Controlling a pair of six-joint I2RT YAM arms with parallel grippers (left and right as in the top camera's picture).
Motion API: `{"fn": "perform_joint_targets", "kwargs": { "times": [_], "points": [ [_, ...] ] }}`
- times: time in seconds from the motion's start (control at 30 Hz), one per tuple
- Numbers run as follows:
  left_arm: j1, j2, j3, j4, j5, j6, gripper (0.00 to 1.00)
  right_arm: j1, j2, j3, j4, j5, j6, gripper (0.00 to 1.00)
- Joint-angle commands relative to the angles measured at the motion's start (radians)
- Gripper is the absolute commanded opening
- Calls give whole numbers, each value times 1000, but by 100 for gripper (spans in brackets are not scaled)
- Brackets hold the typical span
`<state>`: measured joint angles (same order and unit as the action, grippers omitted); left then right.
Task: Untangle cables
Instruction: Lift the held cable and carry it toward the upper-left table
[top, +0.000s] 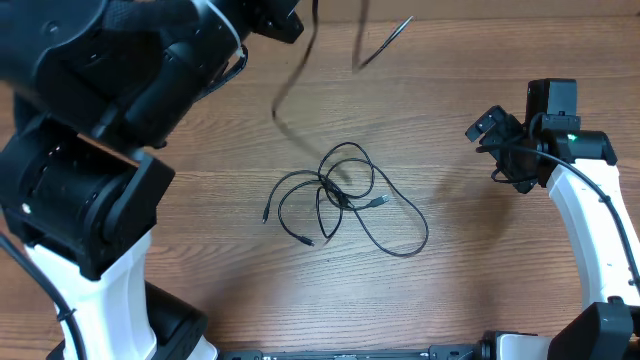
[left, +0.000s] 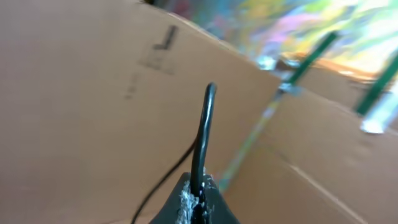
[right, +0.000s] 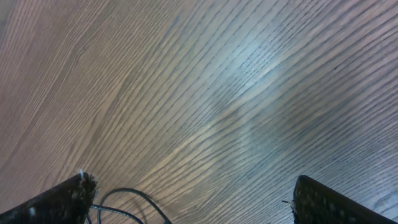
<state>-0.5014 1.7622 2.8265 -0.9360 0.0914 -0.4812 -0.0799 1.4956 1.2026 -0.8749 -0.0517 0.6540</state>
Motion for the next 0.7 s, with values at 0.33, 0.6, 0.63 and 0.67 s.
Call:
{"fn": "perform_joint_targets", "kwargs": {
  "times": [0.33,0.6,0.63,0.67],
  "points": [
    [111,169,3,-11,-203,153,4,-6,-14,1,5,9,-1,100],
    [298,248,3,-31,-193,135,4,-6,-14,1,5,9,-1,100],
    [320,257,3,-41,-190,129,4,-6,-14,1,5,9,-1,100],
    [341,262,3,-52,-185,129,4,-6,-14,1,5,9,-1,100]
  ]
}}
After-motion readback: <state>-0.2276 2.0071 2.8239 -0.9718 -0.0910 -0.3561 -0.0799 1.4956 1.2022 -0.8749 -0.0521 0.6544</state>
